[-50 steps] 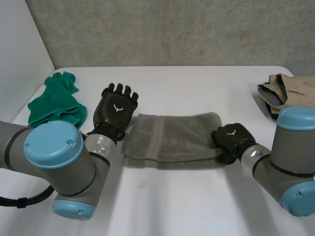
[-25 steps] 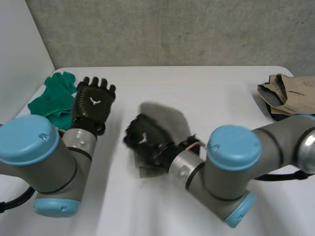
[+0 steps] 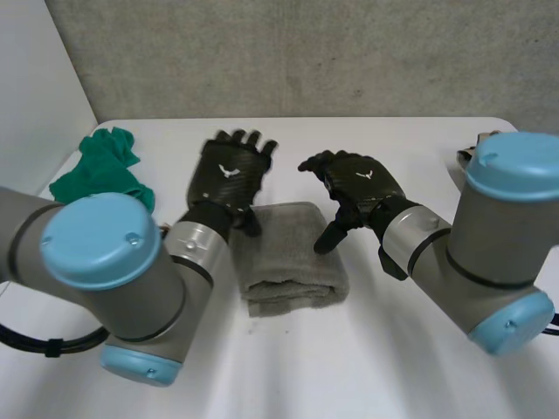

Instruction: Fold the laundry.

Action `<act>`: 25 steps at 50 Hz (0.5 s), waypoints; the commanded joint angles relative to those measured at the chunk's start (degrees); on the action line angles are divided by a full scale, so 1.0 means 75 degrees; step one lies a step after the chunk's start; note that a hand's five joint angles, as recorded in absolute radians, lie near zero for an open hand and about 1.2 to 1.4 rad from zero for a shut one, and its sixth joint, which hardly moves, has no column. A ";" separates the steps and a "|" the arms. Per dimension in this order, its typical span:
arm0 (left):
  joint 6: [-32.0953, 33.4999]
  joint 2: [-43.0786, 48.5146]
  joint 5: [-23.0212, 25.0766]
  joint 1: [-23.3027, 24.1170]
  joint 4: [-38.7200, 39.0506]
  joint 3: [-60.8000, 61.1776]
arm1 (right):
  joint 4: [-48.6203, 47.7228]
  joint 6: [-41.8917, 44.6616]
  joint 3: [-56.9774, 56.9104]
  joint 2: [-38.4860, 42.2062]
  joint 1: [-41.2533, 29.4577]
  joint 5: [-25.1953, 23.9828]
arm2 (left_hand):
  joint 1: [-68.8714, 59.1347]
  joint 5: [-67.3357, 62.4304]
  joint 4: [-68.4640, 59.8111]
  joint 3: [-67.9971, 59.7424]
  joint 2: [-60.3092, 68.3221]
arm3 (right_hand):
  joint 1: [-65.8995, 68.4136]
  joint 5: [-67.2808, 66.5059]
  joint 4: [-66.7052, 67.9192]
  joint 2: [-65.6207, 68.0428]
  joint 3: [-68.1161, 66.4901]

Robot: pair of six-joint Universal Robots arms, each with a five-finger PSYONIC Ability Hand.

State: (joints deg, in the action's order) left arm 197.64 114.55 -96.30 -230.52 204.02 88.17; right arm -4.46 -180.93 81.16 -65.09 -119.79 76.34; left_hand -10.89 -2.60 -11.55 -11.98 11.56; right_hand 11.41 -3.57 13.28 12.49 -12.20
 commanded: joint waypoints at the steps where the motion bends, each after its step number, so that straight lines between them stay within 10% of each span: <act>1: -0.0337 0.1121 -0.0425 0.0080 -0.2134 -0.1032 | 0.1261 0.0370 -0.1492 0.1377 -0.0012 -0.0076 | -0.0291 -0.0064 -0.0204 -0.0145 0.0202 | -0.0188 0.0475 -0.0437 -0.0332 0.0294; 12: -0.0267 0.1696 -0.0918 -0.0155 -0.3027 -0.1209 | 0.2000 0.1740 -0.2395 0.2702 -0.0164 0.0227 | -0.0269 -0.0041 -0.0181 -0.0123 0.0180 | 0.0113 0.0175 -0.0137 -0.0032 -0.0007; 25: -0.0267 0.0092 0.0229 -0.0271 -0.2839 -0.1502 | 0.1159 0.2667 -0.1097 0.0888 -0.0211 0.0580 | -0.0179 0.0048 -0.0092 -0.0033 0.0090 | -0.0188 0.0475 -0.0437 -0.0332 0.0294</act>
State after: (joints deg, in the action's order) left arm 195.63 122.30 -100.60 -231.67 181.64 77.93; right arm 9.92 -161.14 65.20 -49.83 -121.33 80.36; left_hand -10.95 -2.60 -11.54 -11.98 11.56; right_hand 11.41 -3.35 13.28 12.49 -12.20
